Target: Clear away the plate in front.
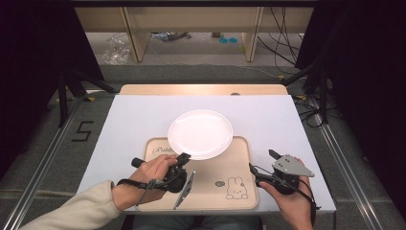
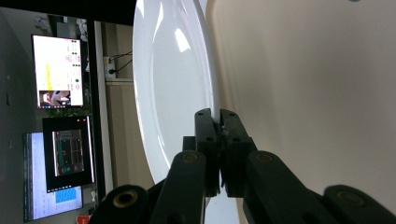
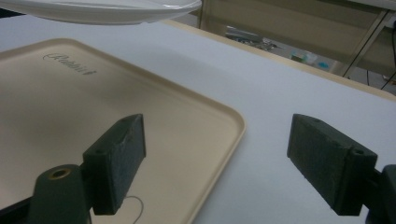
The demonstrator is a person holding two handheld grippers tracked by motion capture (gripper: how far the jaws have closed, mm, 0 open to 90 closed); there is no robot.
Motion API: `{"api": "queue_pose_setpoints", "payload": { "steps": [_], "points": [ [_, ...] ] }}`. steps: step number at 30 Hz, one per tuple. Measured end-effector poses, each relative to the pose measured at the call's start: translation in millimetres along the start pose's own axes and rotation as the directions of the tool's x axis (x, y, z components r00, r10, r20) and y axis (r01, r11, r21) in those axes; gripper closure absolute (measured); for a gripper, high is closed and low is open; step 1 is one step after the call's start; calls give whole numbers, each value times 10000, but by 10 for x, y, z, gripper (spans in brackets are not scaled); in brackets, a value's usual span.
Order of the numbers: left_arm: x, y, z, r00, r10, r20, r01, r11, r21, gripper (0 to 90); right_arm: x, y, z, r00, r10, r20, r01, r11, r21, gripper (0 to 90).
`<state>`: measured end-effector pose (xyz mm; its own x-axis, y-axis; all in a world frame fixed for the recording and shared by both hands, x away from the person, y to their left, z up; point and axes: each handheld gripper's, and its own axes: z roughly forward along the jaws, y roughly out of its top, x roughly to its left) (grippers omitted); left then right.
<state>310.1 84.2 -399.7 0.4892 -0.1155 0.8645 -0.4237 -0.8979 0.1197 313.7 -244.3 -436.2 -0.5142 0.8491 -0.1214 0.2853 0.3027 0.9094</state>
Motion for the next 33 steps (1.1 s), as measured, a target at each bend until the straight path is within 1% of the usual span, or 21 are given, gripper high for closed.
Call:
{"api": "queue_pose_setpoints", "payload": {
  "steps": [3, 4, 7, 8, 10, 14, 18, 20, 22, 26, 27, 28, 30, 33],
  "points": [
    [-12, 5, -24, 10000, -79, 14, 79, 10000, -44, 874, -5, 1, 2, 10000, -53, 33, 53, 10000, -17, 204],
    [-15, 4, -29, 10000, -61, 4, 61, 10000, -40, 874, -10, 1, 4, 9999, -121, 76, 121, 9999, -64, 204],
    [-21, 6, -52, 10000, -22, 38, 22, 10000, -30, 874, -9, 1, 4, 9999, -122, 79, 123, 9999, -67, 204],
    [-28, 4, -55, 10000, 22, -25, -22, 10000, -87, 874, -9, 1, 5, 9999, -115, 85, 115, 9999, -69, 204],
    [-46, 6, -73, 10000, -28, 49, 28, 10000, -83, 874, -11, 0, 5, 9999, -140, 84, 140, 9999, -31, 204],
    [-88, 7, -98, 9999, 43, 105, -42, 9999, -122, 874, -12, 0, 4, 9998, -151, 105, 152, 9999, -36, 204],
    [-148, 0, -111, 9997, -17, 251, 21, 9999, -161, 874, -11, 0, 4, 9999, -142, 95, 142, 9999, -16, 204],
    [-167, -1, -117, 9996, 97, 283, -94, 9999, -139, 874, -10, 0, 5, 9998, -143, 105, 143, 9999, -22, 204],
    [-199, -4, -119, 9993, 46, 381, -40, 9999, -150, 874, -11, 0, 6, 9999, -140, 97, 140, 9999, -12, 204],
    [-249, -4, -124, 9987, 88, 503, -79, 9998, -188, 874, -10, 0, 5, 9998, -144, 98, 144, 9999, -3, 204],
    [-261, -6, -123, 9985, 35, 553, -24, 9998, -209, 874, -11, 0, 5, 9999, -140, 100, 141, 9999, -3, 204],
    [-264, -5, -123, 9986, 139, 504, -128, 9997, -215, 874, -11, -1, 5, 9999, -140, 98, 140, 9999, 0, 204],
    [-290, -4, -128, 9983, 107, 578, -96, 9998, -188, 874, -11, -1, 5, 9998, -140, 104, 140, 9999, 2, 204],
    [-314, 2, -133, 9980, 168, 617, -154, 9996, -230, 874, -11, -1, 5, 9998, -149, 104, 149, 9999, -2, 204]
  ]
}}
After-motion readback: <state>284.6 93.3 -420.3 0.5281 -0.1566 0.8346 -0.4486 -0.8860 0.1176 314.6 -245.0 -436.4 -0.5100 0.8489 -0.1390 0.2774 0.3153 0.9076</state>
